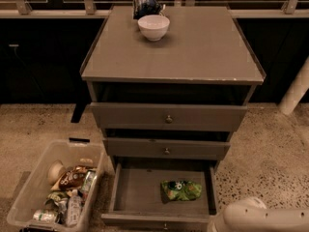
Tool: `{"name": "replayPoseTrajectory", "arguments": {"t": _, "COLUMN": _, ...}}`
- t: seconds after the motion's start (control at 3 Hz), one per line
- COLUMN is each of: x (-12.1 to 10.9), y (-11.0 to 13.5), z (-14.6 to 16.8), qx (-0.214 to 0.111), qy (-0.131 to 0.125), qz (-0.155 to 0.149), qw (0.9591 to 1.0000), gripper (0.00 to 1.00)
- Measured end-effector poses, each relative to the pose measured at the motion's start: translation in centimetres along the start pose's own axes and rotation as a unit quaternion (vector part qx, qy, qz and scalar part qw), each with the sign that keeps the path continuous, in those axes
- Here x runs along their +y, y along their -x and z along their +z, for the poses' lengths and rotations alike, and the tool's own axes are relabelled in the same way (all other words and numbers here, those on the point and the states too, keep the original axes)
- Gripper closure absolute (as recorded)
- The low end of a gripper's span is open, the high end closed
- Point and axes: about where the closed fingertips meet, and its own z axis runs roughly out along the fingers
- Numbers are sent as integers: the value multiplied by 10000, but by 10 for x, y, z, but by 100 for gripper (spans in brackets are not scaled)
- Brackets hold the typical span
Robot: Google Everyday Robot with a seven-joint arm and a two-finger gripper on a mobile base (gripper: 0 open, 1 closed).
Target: Pick green rice chip bag from bottom drawer and place on counter
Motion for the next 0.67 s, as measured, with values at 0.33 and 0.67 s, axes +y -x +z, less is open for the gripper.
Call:
{"name": "replayPoseTrajectory", "arguments": {"t": 0.33, "x": -11, "y": 87, "z": -12, "qx": -468, "qy": 385, "qz": -583, "qw": 9965, "gripper": 0}}
{"name": "replayPoseTrajectory", "arguments": {"t": 0.67, "x": -32, "y": 104, "z": -29, "qx": -485, "qy": 331, "qz": -1004, "qw": 9932, "gripper": 0}}
